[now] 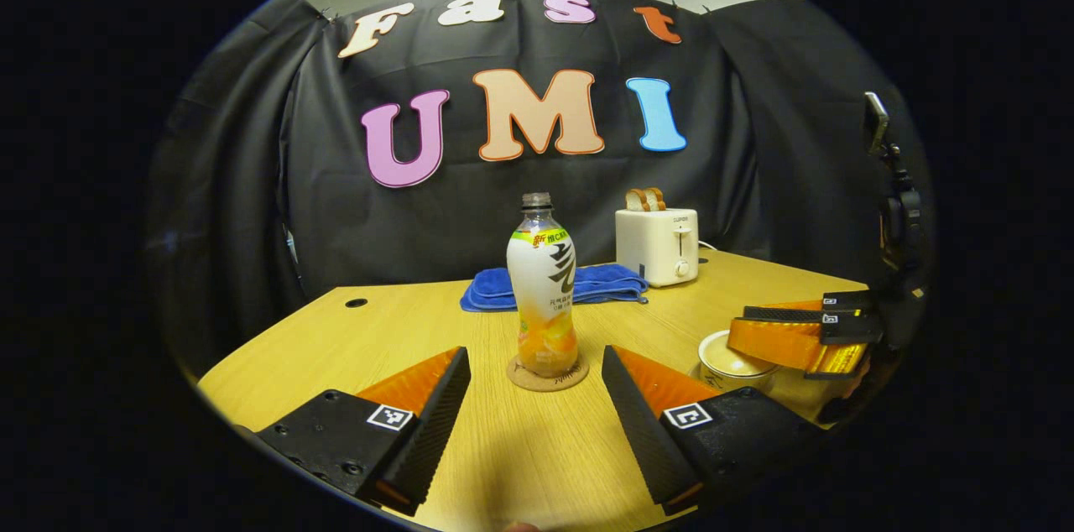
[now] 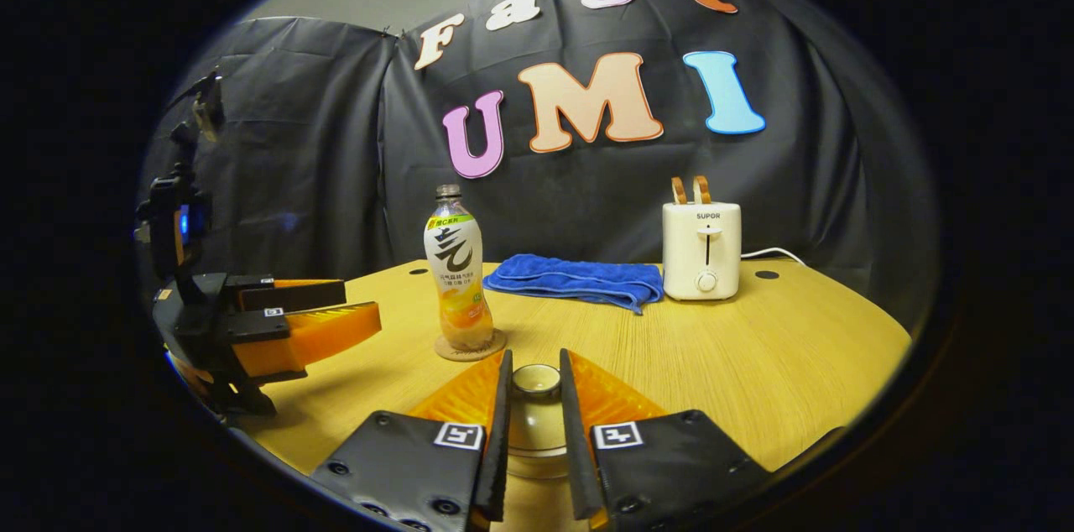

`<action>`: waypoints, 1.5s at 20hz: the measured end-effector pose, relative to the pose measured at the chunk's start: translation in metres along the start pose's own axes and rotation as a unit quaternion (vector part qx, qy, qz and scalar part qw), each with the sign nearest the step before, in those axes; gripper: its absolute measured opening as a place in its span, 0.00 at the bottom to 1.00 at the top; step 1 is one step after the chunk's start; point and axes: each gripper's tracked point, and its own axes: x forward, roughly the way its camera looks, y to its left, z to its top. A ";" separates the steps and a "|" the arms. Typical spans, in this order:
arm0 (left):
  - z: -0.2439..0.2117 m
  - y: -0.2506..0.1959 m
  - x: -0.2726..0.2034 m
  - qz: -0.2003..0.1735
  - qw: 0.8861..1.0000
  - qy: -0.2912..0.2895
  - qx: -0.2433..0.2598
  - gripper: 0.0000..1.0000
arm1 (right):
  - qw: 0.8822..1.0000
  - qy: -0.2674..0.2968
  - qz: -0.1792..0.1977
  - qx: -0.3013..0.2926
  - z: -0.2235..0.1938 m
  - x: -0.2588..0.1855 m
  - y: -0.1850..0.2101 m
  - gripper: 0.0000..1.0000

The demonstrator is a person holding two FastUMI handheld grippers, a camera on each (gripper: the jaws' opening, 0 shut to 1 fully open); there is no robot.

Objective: Open the teacup lid with one hand, grasp the water bottle and pour water into the teacup with the other hand; after pouring, place the water bottle on the coaster and then close the teacup lid.

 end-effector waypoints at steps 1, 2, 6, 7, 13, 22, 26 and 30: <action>-0.002 -0.001 -0.004 0.001 1.000 0.001 -0.002 0.92 | 1.000 0.000 -0.001 0.000 0.001 -0.002 0.000 0.36; -0.004 -0.001 -0.009 0.004 1.000 0.002 -0.002 0.92 | 1.000 0.001 -0.001 0.000 0.001 -0.004 0.001 0.41; 0.001 -0.001 -0.027 0.020 1.000 -0.016 0.001 0.93 | 1.000 -0.023 -0.012 0.001 0.008 -0.021 0.000 0.80; 0.004 0.001 -0.031 0.029 0.999 -0.024 0.003 0.92 | 0.999 -0.029 -0.017 -0.001 0.010 -0.027 -0.002 0.89; 0.007 -0.012 -0.046 0.044 0.997 -0.056 0.011 0.92 | 0.993 -0.063 -0.099 -0.021 0.016 -0.069 -0.033 0.95; 0.000 -0.020 -0.039 0.038 0.998 -0.049 0.002 0.93 | 0.990 -0.066 -0.122 -0.027 0.012 -0.084 -0.036 0.96; 0.000 -0.007 -0.044 0.070 0.997 -0.045 -0.006 0.94 | 0.987 -0.090 -0.128 -0.026 0.021 -0.089 -0.037 0.96; -0.002 -0.006 -0.044 0.074 0.996 -0.052 -0.019 0.94 | 0.987 -0.088 -0.133 -0.025 0.018 -0.086 -0.039 0.96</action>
